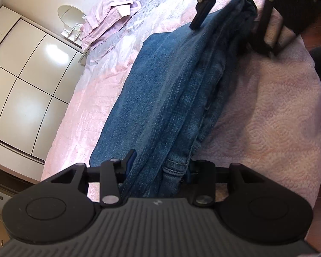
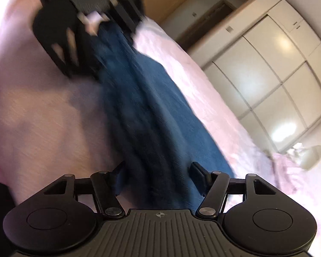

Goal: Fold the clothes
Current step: 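Grasp the folded jeans edge with both grippers and lift them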

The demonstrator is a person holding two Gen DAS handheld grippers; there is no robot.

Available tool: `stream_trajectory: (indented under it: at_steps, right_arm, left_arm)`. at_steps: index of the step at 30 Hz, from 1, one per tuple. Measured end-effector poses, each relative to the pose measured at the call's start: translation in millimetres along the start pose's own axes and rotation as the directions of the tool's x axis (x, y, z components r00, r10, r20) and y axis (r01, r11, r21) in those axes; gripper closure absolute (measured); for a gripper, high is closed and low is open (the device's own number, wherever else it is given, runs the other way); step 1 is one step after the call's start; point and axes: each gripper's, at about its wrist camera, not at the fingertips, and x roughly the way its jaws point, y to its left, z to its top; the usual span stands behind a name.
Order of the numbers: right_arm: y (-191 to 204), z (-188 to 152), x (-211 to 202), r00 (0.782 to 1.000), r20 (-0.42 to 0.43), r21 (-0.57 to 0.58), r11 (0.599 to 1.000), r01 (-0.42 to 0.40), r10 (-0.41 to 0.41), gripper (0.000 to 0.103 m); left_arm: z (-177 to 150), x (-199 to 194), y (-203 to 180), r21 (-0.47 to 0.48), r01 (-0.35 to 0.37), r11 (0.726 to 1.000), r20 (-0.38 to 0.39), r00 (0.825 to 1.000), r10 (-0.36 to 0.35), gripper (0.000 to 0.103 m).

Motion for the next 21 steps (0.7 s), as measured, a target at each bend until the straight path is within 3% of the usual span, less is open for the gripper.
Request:
stream_trajectory:
  at_steps: [5,8,11,13,15,21]
  right_arm:
    - [-1.0,-13.9,0.5,0.999,-0.035,-0.053,0.999,0.014,-0.015,0.064]
    - [0.7,-13.5,-1.4,0.999,-0.042,-0.062,0.998,0.015,-0.017,0.065]
    - [0.4,-11.8,-1.1,0.999,-0.045,-0.065,0.998,0.013,-0.016,0.067]
    - [-1.8,-10.0,-2.2,0.999,-0.045,-0.072,0.997,0.011,-0.014,0.068]
    - [-5.0,-7.2,-3.9,0.999,-0.04,-0.08,0.997,0.014,-0.017,0.073]
    - [-19.8,4.5,-32.3,0.999,-0.007,-0.065,0.997,0.043,-0.044,0.077]
  left_arm:
    - [-9.2,-2.4,-27.0,0.11,-0.08,0.991,0.012,0.997,0.079,0.054]
    - [-11.7,-1.3,-42.3,0.234,-0.154,0.96,0.033,0.988,0.15,0.048]
    - [-9.3,4.2,-48.0,0.299,-0.163,0.94,0.023,0.986,0.163,0.046]
    - [-6.5,4.2,-45.0,0.31,-0.138,0.941,0.006,0.99,0.143,0.058]
    - [-2.7,0.8,-38.5,0.315,-0.133,0.94,0.002,0.99,0.14,0.064]
    - [8.7,-16.4,-11.8,0.289,-0.141,0.947,-0.001,0.989,0.147,0.067]
